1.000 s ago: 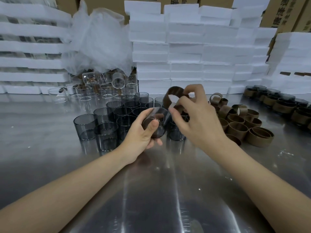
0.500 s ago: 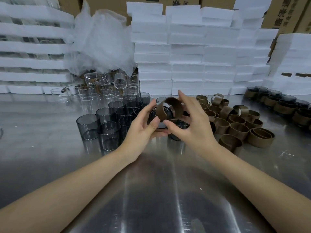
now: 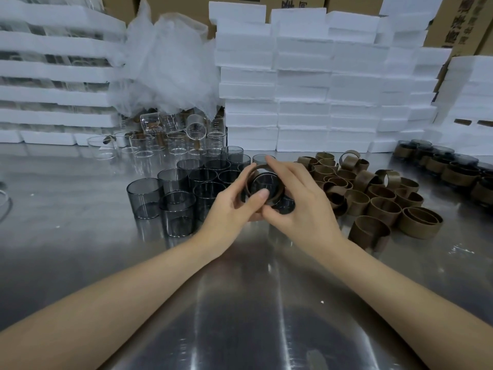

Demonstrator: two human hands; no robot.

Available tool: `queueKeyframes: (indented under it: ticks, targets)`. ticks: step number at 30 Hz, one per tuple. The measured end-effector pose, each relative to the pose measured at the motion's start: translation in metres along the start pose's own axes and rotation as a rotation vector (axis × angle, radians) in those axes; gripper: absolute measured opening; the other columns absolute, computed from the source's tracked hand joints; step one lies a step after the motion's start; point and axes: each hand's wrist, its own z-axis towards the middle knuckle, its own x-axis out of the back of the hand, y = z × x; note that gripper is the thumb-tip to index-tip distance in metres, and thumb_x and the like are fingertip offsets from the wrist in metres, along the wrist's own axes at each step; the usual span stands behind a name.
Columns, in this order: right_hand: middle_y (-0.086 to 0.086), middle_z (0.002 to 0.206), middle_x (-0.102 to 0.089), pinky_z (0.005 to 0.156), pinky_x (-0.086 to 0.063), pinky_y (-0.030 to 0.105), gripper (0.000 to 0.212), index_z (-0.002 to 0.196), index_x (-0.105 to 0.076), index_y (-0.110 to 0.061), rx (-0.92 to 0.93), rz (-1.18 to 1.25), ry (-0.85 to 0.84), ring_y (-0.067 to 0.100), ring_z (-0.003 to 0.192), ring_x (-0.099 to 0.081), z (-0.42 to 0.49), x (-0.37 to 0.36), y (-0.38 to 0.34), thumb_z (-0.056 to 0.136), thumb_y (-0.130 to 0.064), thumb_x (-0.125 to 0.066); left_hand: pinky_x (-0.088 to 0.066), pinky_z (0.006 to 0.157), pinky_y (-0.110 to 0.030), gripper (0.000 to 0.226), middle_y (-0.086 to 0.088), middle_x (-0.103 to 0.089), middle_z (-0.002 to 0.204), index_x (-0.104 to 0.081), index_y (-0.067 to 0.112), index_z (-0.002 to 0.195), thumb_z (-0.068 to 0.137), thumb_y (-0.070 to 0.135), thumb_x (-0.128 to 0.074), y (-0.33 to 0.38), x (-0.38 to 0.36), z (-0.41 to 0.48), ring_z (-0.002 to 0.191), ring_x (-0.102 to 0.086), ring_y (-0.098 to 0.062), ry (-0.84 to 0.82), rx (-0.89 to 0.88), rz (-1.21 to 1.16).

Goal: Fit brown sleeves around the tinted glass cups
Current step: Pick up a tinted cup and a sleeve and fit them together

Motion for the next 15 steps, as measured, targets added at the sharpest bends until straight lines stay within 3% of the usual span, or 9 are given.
queueKeyframes:
  ticks: [5,9,12,15]
  targets:
    - [-0.001,0.129,-0.053,0.089,-0.054,0.041,0.07,0.146,-0.041,-0.022,-0.018,0.059,-0.033,0.011,0.118,-0.051,0.0007,0.0009,-0.002,0.081,-0.018,-0.069,-0.058,0.078,-0.031,0.066,-0.015,-0.065,0.124,-0.039,0.01,0.148,0.088,0.029,-0.058,-0.0002,0.0019,0.0002,0.099,-0.071,-0.031,0.023,0.015,-0.052]
    - [-0.006,0.123,-0.057,0.096,-0.05,0.03,0.058,0.143,-0.041,-0.028,-0.084,0.243,-0.006,0.003,0.116,-0.052,0.0012,0.0027,-0.0023,0.088,-0.023,-0.056,-0.058,0.073,-0.026,0.072,-0.01,-0.064,0.119,-0.036,0.007,0.148,0.084,0.026,-0.061,0.0008,0.0001,-0.0003,0.088,-0.073,-0.018,0.035,-0.001,-0.084]
    - [-0.011,0.11,-0.063,0.087,-0.05,0.014,0.041,0.126,-0.049,-0.026,-0.241,0.466,0.1,-0.004,0.109,-0.058,0.0021,0.0011,-0.0025,0.091,-0.007,-0.059,-0.059,0.073,-0.028,0.074,-0.015,-0.061,0.13,-0.035,0.006,0.149,0.082,0.024,-0.061,0.0023,-0.0008,-0.001,0.09,-0.073,-0.025,0.037,0.012,-0.137]
    - [-0.013,0.098,-0.068,0.079,-0.048,0.008,0.02,0.104,-0.06,-0.021,-0.266,0.442,0.155,-0.003,0.098,-0.064,0.0037,0.0012,-0.0016,0.09,-0.007,-0.063,-0.06,0.076,-0.032,0.068,-0.018,-0.057,0.135,-0.038,0.004,0.147,0.085,0.022,-0.059,0.0033,-0.0004,-0.0005,0.09,-0.072,-0.036,0.032,0.042,-0.142]
